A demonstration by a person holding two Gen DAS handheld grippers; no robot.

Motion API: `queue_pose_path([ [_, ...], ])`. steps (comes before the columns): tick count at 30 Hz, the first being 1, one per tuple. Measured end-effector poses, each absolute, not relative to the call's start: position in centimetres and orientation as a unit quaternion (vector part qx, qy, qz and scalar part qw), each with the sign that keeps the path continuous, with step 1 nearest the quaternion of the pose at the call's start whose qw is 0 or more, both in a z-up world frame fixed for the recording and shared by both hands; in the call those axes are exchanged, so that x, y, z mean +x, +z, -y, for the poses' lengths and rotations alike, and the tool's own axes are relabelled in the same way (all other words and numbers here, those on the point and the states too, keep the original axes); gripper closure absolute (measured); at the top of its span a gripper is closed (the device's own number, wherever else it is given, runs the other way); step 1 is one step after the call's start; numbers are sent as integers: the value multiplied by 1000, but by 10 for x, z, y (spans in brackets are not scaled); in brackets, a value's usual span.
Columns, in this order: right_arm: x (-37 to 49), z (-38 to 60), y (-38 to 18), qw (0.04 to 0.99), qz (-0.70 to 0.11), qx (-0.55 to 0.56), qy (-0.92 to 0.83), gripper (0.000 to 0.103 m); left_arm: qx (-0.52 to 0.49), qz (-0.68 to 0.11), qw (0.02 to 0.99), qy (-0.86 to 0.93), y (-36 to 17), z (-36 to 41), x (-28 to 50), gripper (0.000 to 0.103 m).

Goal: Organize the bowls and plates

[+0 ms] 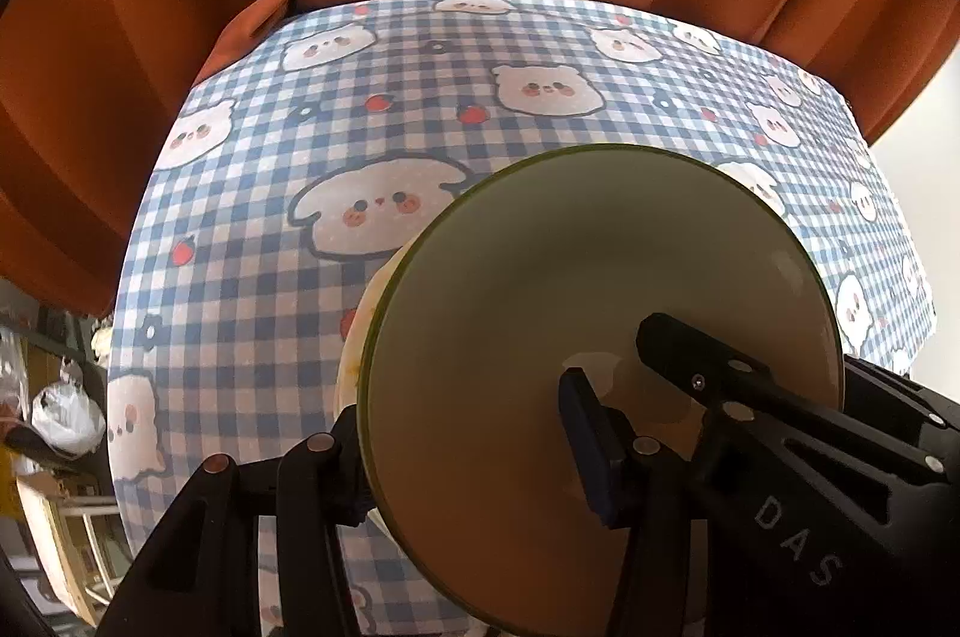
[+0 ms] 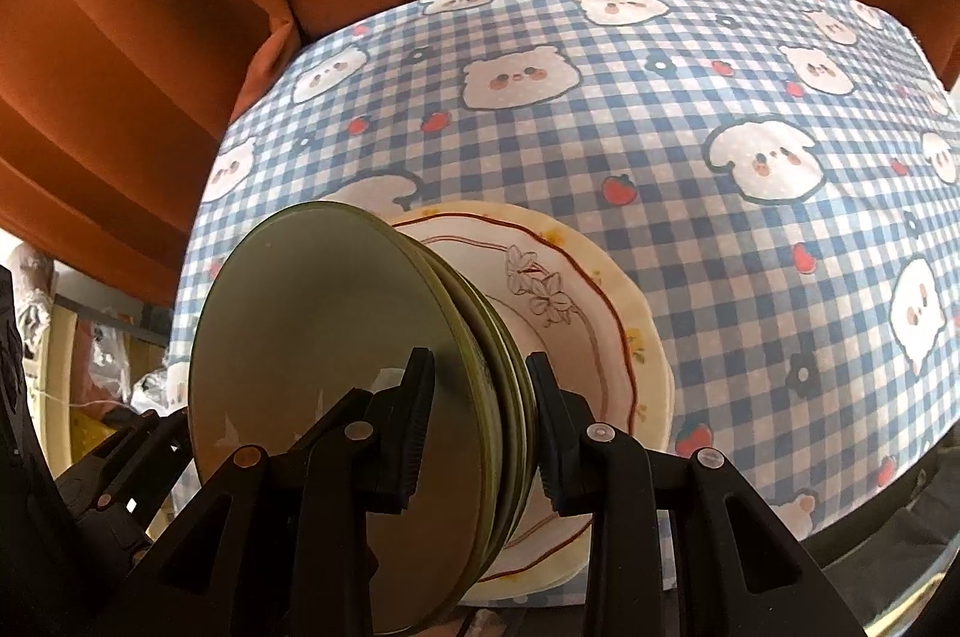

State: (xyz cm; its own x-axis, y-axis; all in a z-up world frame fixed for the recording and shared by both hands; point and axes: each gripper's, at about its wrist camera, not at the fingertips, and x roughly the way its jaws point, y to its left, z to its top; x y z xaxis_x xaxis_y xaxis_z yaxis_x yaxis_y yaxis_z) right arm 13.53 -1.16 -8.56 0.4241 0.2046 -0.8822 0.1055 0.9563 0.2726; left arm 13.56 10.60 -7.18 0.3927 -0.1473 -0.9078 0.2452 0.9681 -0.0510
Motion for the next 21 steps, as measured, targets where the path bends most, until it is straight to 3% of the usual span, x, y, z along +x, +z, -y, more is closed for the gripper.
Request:
queue_pose_path([
  [7, 135, 15, -85, 833, -539, 125, -8, 68, 56, -523, 839, -135, -70, -98, 135, 51],
  [11, 135, 14, -89, 832, -542, 120, -15, 63, 65, -517, 843, -132, -71, -97, 131, 50],
  [16, 133, 12, -90, 839, -536, 97, 1, 61, 52, -516, 848, -110, -73, -102, 128, 41],
  [19, 132, 12, -90, 841, -531, 96, 19, 57, 67, -489, 866, -77, -67, -104, 120, 33],
  [21, 128, 12, -86, 848, -520, 97, 37, 46, 65, -469, 879, -56, -61, -107, 114, 30],
])
